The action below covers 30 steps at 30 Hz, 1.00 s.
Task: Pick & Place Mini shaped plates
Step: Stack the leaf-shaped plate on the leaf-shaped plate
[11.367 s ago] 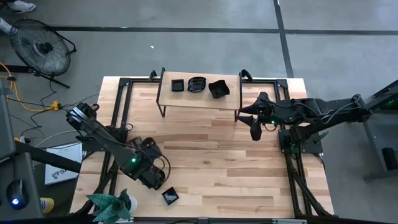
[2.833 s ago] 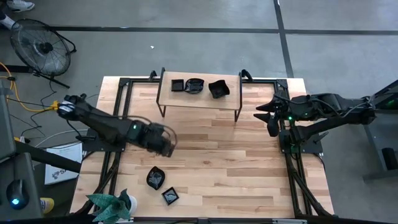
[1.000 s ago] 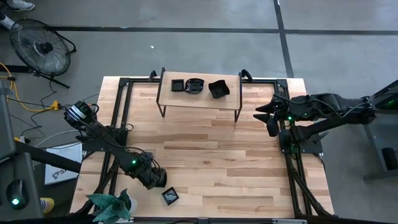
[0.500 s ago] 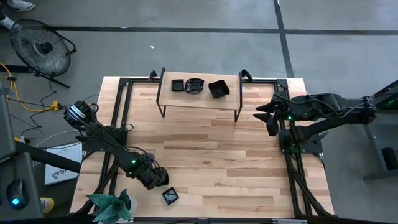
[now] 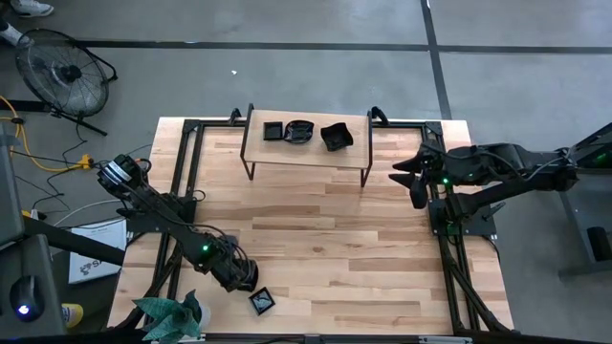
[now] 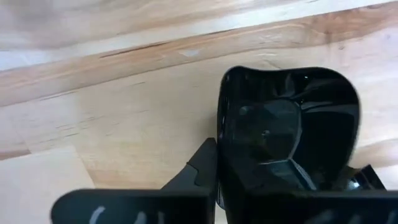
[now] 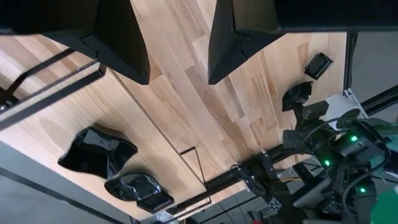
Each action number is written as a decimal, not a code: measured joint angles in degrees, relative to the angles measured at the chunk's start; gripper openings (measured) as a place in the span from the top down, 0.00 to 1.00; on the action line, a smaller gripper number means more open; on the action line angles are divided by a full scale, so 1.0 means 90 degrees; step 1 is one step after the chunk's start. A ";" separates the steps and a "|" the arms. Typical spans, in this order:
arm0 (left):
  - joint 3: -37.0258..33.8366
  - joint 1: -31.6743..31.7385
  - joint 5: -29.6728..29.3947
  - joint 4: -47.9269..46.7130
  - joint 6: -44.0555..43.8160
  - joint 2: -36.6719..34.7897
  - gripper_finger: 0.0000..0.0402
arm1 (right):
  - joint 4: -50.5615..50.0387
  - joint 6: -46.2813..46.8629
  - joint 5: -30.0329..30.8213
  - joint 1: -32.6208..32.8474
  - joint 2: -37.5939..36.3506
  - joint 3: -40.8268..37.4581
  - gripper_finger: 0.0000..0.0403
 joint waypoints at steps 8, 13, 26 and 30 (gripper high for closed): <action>0.0741 0.0002 -0.0593 -0.1248 0.0240 -0.0096 1.00 | 0.0699 -0.0413 0.0026 -0.0001 0.0000 0.0000 0.61; 0.1404 0.0002 -0.1455 -0.2282 0.0353 -0.0216 1.00 | 0.1127 -0.0582 0.0086 0.0000 0.0050 0.0000 0.61; 0.3358 0.0397 -0.5583 -0.4489 0.1646 -0.0216 1.00 | 0.2966 -0.1101 0.1319 0.0509 0.1193 0.0002 0.61; 0.3761 0.0930 -0.6207 -0.4407 0.2844 -0.0216 1.00 | 0.3589 -0.1162 0.2024 0.0813 0.1603 0.0002 0.61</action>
